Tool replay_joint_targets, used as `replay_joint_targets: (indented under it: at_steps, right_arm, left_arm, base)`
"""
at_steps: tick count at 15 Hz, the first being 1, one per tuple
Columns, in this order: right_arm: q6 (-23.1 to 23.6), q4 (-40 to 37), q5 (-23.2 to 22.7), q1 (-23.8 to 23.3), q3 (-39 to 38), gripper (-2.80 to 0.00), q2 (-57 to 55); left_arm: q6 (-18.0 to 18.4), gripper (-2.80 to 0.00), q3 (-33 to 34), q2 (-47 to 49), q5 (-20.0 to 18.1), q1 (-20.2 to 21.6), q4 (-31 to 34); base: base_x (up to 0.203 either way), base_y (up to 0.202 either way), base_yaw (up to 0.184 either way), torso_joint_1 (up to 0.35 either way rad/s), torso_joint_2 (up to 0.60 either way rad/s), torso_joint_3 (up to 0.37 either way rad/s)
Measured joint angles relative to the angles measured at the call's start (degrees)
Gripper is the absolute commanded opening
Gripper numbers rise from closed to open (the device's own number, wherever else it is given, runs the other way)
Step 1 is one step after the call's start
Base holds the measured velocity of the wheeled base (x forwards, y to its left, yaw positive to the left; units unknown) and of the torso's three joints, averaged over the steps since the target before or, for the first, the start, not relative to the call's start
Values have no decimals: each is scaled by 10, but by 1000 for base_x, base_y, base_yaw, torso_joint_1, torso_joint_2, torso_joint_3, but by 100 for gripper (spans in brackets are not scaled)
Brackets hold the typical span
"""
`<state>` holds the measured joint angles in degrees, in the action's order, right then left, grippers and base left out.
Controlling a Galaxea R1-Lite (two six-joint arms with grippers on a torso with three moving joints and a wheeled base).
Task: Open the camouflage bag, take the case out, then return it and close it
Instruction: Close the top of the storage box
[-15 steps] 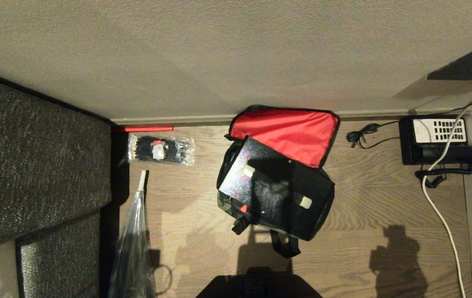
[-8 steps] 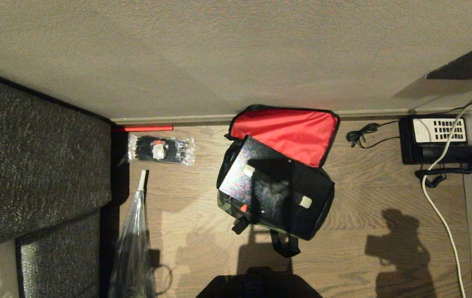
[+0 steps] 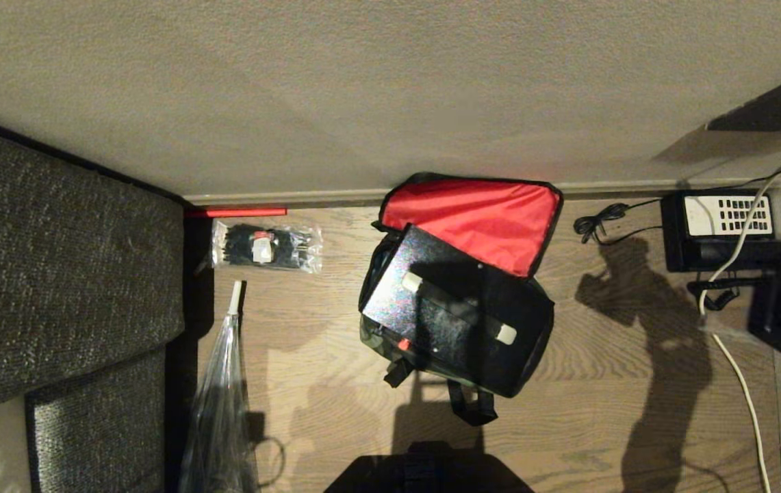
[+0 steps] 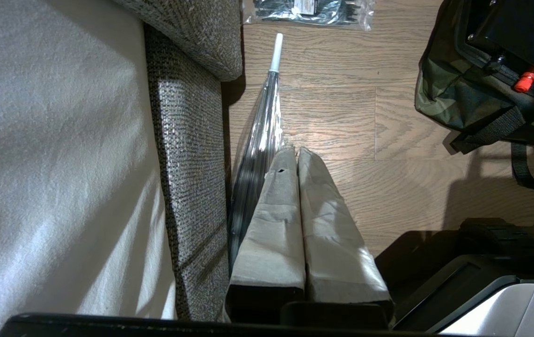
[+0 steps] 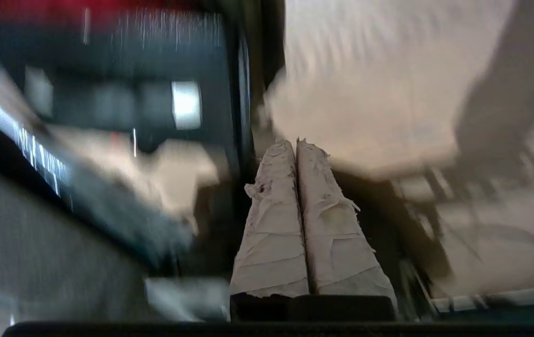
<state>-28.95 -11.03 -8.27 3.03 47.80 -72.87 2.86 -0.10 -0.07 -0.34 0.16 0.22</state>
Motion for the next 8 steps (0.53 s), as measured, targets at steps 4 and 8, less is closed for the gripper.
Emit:
replay_joint_targets:
  at_steps: [4, 8]
  right_arm:
    - [-89, 250, -49, -31, -1, 0, -182]
    - [-117, 391, -67, -50, -14, 0, -272]
  left_arm:
    - [0, -280, 0, 0, 0, 0, 0]
    - [0, -280, 0, 0, 0, 0, 0]
  base:
    - [0, 0, 0, 0, 0, 0]
    - [0, 0, 0, 0, 0, 0]
